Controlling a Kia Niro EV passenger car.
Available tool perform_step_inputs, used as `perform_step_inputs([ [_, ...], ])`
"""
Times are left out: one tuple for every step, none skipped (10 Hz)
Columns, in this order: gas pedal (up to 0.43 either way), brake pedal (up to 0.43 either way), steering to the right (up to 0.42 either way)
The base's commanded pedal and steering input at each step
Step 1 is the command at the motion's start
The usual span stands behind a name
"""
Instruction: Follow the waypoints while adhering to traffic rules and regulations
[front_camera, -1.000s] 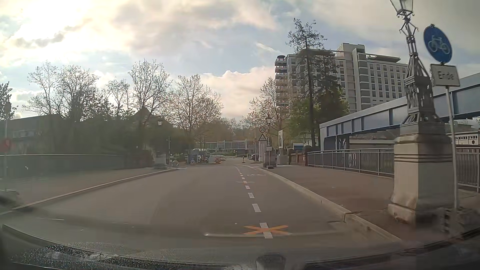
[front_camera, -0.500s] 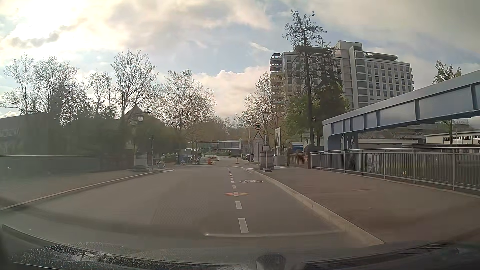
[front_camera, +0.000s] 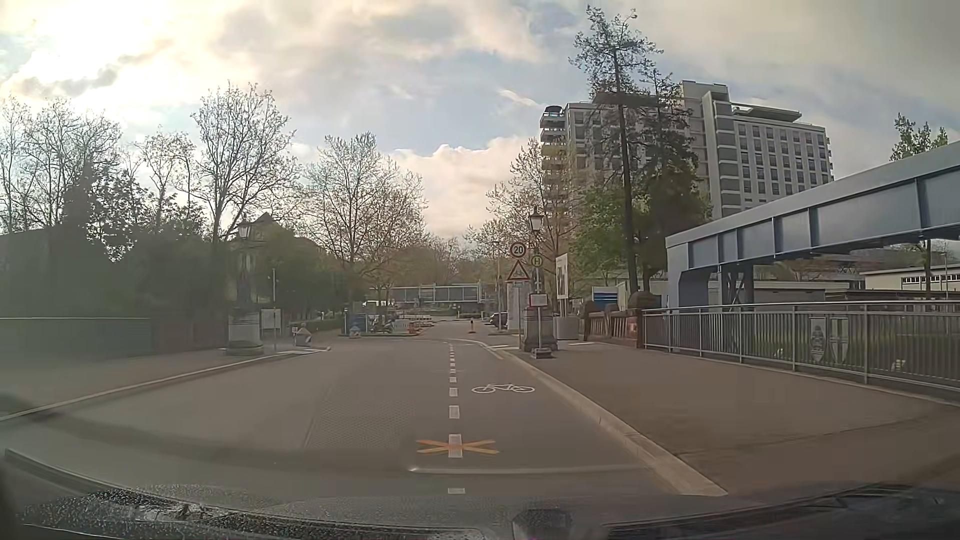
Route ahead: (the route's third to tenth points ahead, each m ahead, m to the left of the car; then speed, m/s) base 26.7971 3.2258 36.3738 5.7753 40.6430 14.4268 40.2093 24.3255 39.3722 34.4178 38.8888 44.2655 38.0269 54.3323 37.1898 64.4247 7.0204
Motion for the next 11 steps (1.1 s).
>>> perform_step_inputs([
  [0.028,0.000,-0.020],
  [0.028,0.000,-0.024],
  [0.028,0.000,-0.030],
  [0.028,0.000,-0.040],
  [0.028,0.000,-0.046],
  [0.028,0.000,-0.048],
  [0.028,0.000,-0.046],
  [0.028,0.000,-0.044],
  [0.028,0.000,-0.041],
  [0.028,0.000,-0.036],
  [0.028,0.000,-0.032],
])
